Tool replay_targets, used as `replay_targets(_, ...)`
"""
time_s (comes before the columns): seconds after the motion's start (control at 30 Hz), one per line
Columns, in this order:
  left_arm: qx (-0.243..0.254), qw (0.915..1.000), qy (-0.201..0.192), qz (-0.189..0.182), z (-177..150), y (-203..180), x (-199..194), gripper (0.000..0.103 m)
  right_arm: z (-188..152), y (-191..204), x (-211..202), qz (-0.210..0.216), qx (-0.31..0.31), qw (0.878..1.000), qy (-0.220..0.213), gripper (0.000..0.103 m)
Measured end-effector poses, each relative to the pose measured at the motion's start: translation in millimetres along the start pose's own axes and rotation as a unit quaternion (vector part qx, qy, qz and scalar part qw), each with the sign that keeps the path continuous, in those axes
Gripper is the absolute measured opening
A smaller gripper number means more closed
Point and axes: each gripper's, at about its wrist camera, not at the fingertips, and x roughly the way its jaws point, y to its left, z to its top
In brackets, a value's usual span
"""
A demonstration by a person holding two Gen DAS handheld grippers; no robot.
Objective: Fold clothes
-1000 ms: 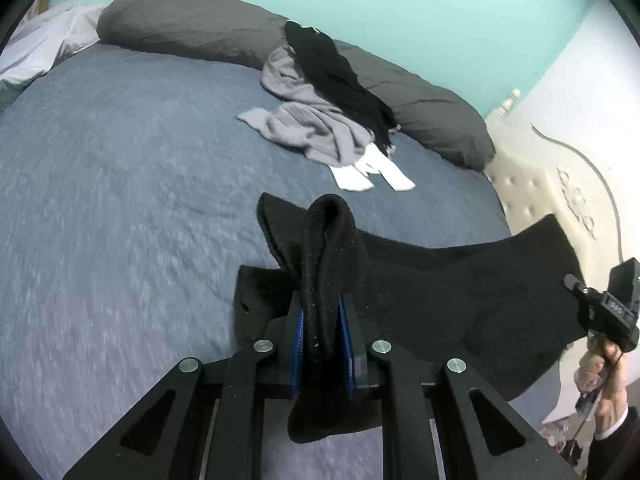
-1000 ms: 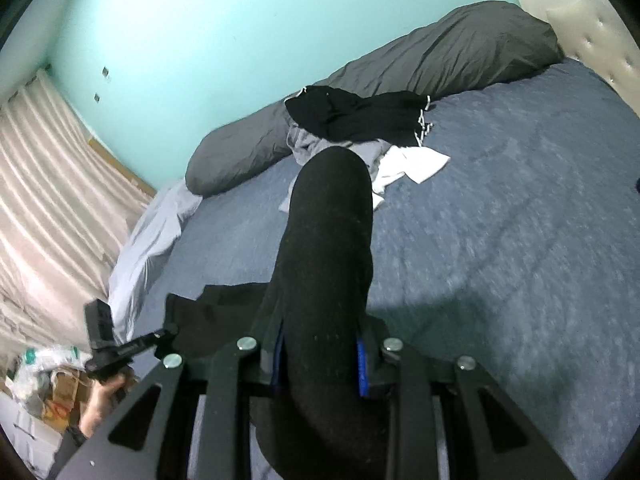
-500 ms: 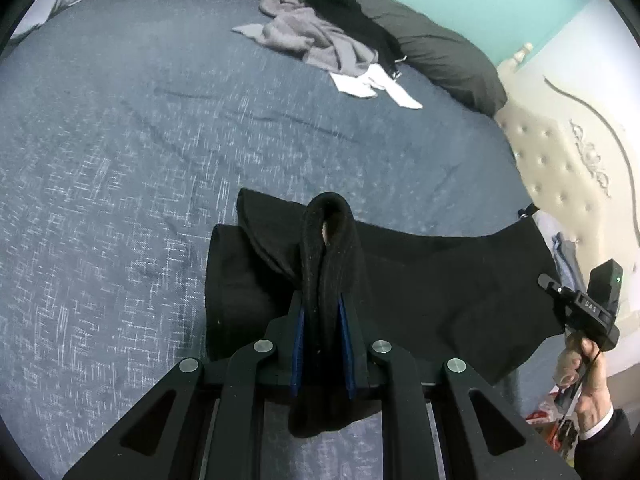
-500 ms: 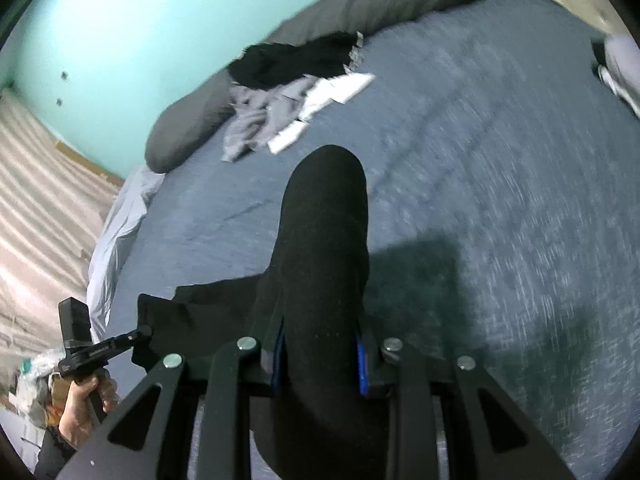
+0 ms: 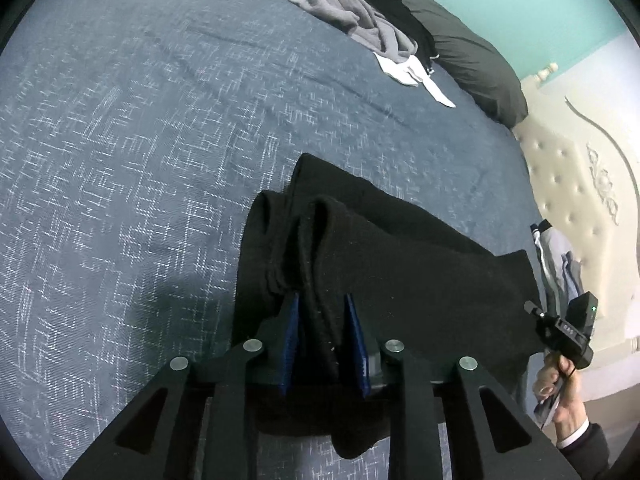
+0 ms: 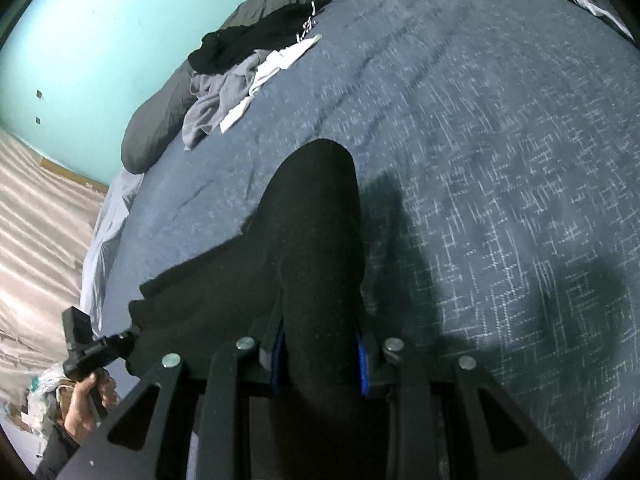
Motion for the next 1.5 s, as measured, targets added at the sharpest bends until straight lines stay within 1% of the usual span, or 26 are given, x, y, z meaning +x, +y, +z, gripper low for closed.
replay_targets(0.03,0.003,1.0,-0.001,0.0,-0.8,-0.3,-2.4,0.03,-1.3,-1.1,1.1,0.0,-0.002,1.0,0.002,0.028)
replay_targets(0.1,0.009,0.9999,-0.005,0.001,-2.5,-1.0,-8.2,0.04,-3.0,-3.9,1.0,-0.004,-0.005,1.0,0.005,0.037)
replay_targets(0.17,0.016,0.9998,-0.011,0.011,-3.4,-1.1,-14.7,0.044,-5.1,-6.3,-3.7,-0.009,-0.007,1.0,0.002,0.039)
replay_targets(0.23,0.018,0.9995,-0.019,0.015,-3.5,-1.0,-21.6,0.044,-6.9,-6.1,-12.8,-0.024,-0.016,1.0,-0.01,0.043)
replay_targets(0.33,0.024,0.9989,-0.033,0.023,-3.3,-2.6,-31.8,0.044,-8.9,-5.3,-34.6,-0.053,-0.026,0.997,-0.04,0.044)
replay_targets(0.4,0.031,0.9984,-0.04,0.026,-3.4,-5.1,-36.7,0.044,-12.4,-3.2,-49.9,-0.057,-0.029,0.996,-0.063,0.044)
replay_targets(0.43,0.038,0.9981,-0.04,0.027,-4.5,-7.9,-37.6,0.044,-14.0,-0.8,-55.0,-0.055,-0.032,0.996,-0.07,0.044)
replay_targets(0.53,0.042,0.998,-0.028,0.038,-6.7,-8.5,-30.7,0.045,-18.3,14.4,-56.1,-0.03,-0.045,0.996,-0.066,0.044)
replay_targets(0.63,0.031,0.9983,-0.027,0.041,-10.8,-1.0,-27.3,0.047,-25.0,33.2,-41.5,0.002,-0.045,0.998,-0.051,0.044)
replay_targets(0.67,0.03,0.9983,-0.025,0.044,-12.2,1.0,-26.0,0.053,-27.2,39.5,-34.3,0.01,-0.046,0.998,-0.046,0.044)
replay_targets(0.7,0.028,0.9983,-0.021,0.047,-13.1,3.4,-23.6,0.058,-30.1,45.0,-26.0,0.012,-0.049,0.998,-0.039,0.044)
replay_targets(0.83,0.014,0.9988,-0.013,0.045,-14.0,15.8,-15.8,0.062,-41.2,62.1,4.9,0.017,-0.056,0.998,-0.015,0.044)
replay_targets(0.9,0.011,0.999,-0.011,0.042,-13.9,20.8,-11.1,0.063,-46.1,65.2,16.8,0.013,-0.056,0.998,-0.011,0.044)
replay_targets(1.0,-0.004,0.9996,-0.014,0.023,-12.8,28.4,-6.1,0.064,-53.2,67.0,17.7,0.007,-0.058,0.998,-0.021,0.044)
replay_targets(1.13,-0.021,0.9997,-0.015,0.0,-12.1,36.7,1.2,0.065,-59.6,63.9,12.6,0.022,-0.053,0.998,-0.04,0.044)
replay_targets(1.2,-0.035,0.9992,-0.016,-0.01,-12.5,42.4,3.7,0.07,-63.0,61.0,10.4,0.03,-0.049,0.997,-0.049,0.044)
replay_targets(1.27,-0.046,0.9986,-0.016,-0.019,-12.7,46.1,5.1,0.07,-66.3,56.6,9.1,0.04,-0.039,0.997,-0.058,0.044)
replay_targets(1.5,-0.065,0.997,-0.015,-0.04,-11.8,50.9,9.2,0.074,-65.9,55.5,3.6,0.053,-0.033,0.996,-0.069,0.044)
